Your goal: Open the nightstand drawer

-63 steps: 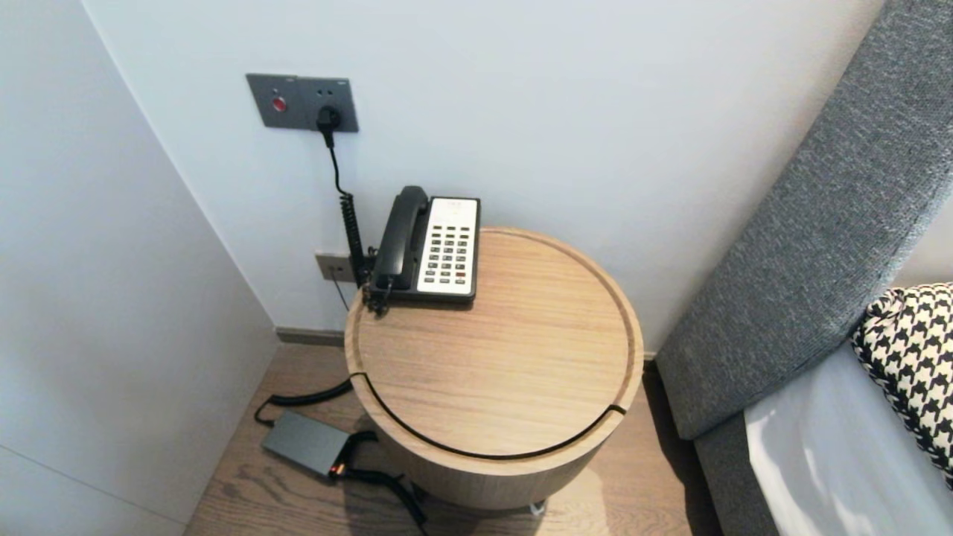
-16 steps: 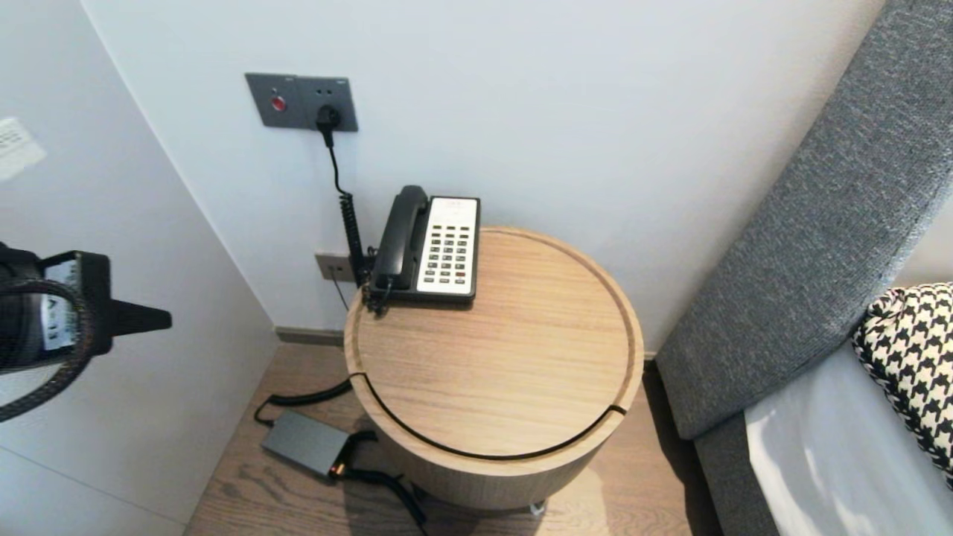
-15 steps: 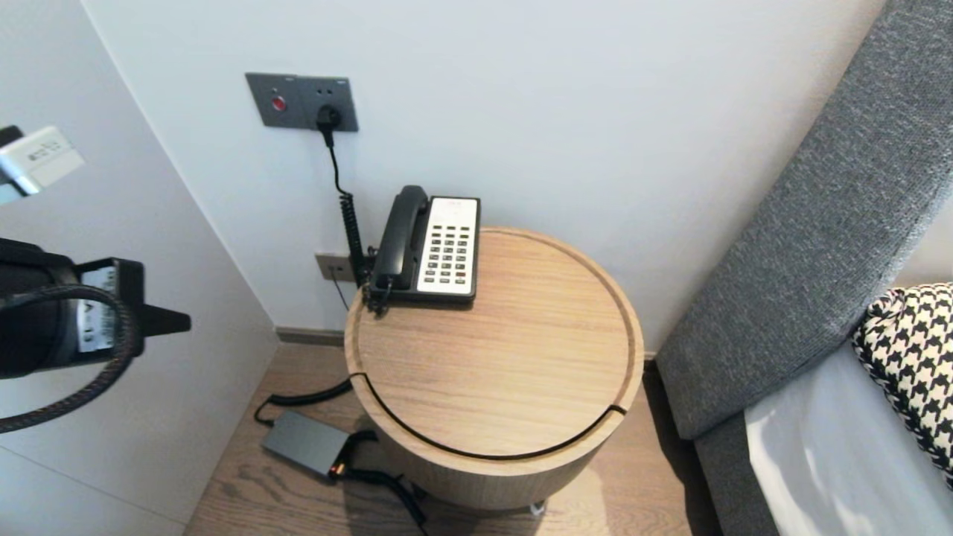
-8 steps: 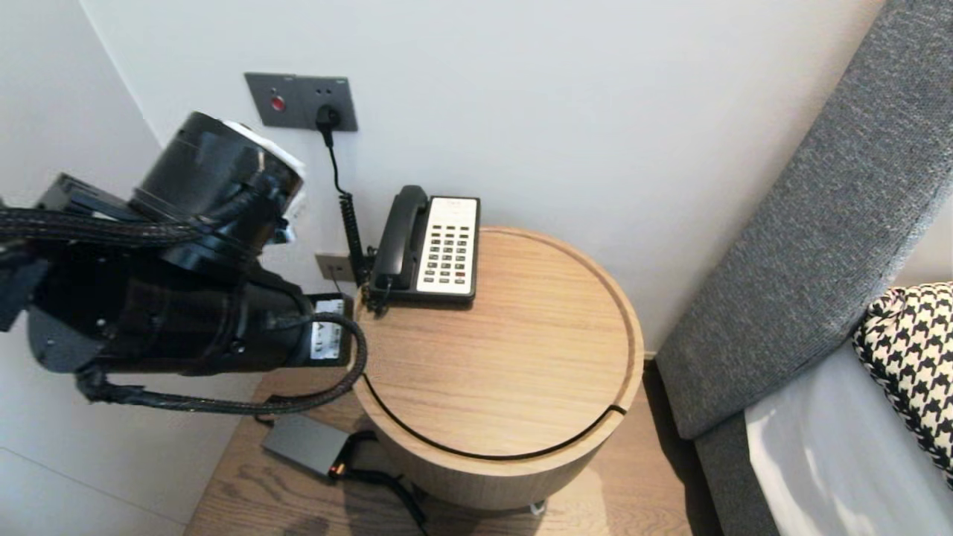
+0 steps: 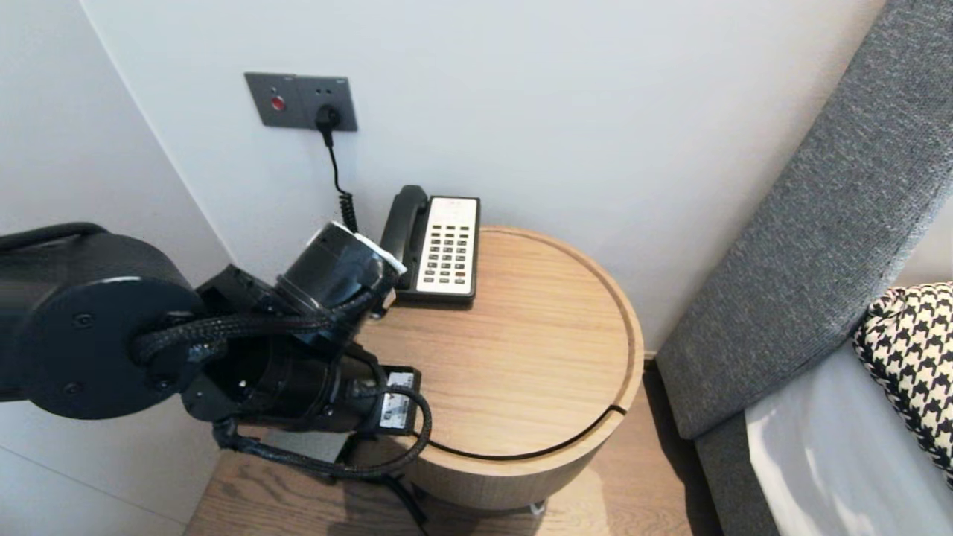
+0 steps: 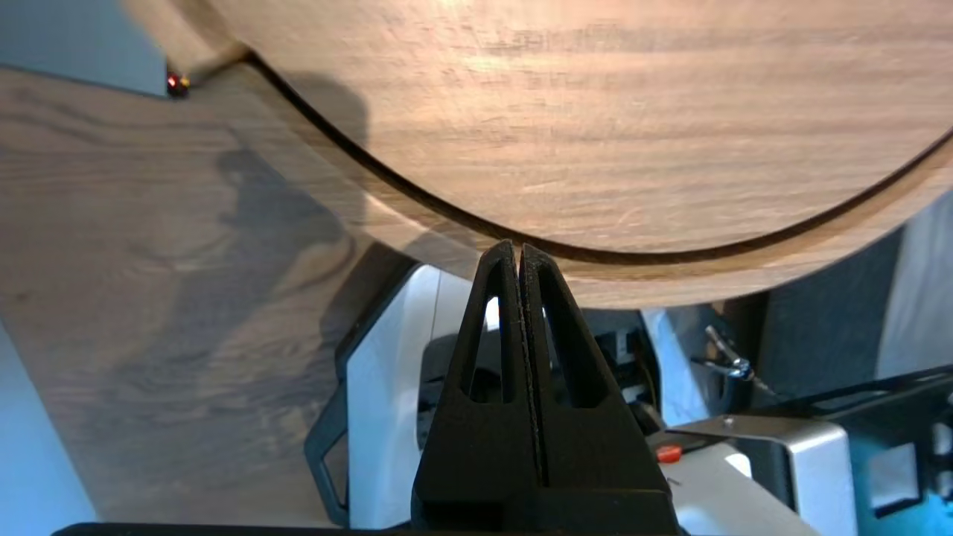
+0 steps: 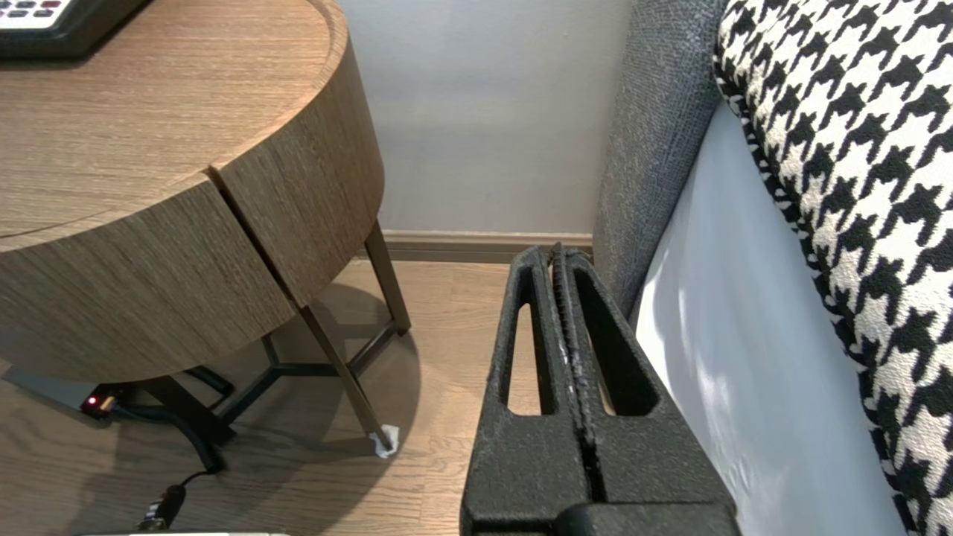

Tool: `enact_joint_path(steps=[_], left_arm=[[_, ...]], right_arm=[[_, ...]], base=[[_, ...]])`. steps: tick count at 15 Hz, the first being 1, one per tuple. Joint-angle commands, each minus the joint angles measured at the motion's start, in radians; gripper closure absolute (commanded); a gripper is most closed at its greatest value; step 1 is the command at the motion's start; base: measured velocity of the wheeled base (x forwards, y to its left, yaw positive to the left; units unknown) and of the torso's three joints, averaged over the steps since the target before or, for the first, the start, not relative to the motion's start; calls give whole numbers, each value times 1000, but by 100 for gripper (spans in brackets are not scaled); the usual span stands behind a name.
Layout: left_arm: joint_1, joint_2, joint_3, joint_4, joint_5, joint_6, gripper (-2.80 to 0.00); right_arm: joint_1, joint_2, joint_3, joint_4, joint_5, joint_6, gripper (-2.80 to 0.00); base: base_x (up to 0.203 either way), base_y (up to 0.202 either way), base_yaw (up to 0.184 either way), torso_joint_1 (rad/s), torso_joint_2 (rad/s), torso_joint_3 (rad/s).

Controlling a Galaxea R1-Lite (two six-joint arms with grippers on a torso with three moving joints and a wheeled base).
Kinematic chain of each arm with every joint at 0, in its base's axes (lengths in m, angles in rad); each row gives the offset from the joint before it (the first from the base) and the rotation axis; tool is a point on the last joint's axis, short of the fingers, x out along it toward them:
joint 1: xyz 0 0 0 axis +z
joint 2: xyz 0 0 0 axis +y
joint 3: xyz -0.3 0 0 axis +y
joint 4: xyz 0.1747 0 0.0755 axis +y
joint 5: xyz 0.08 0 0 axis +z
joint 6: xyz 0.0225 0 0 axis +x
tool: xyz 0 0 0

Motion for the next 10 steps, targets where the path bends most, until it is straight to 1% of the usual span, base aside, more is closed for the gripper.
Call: enact_joint_path(steps=[1,3,6,10], left_arm=[[-16,26,21,-37,3,-14,0],[-28,33,37,-46,6,-25,0],[-27,41,39,-47,9,-57,0],[-27,44,44,-47,9,-59,0]], right_arm=[[1,2,25,-1,0,0,0],[1,2,24,-1,0,0,0],[1,2,25,-1,0,0,0],[1,2,25,-1,0,0,0]], base=[[0,0,0,0,0,0],[0,0,0,0,0,0],[0,0,0,0,0,0],[0,0,0,0,0,0]])
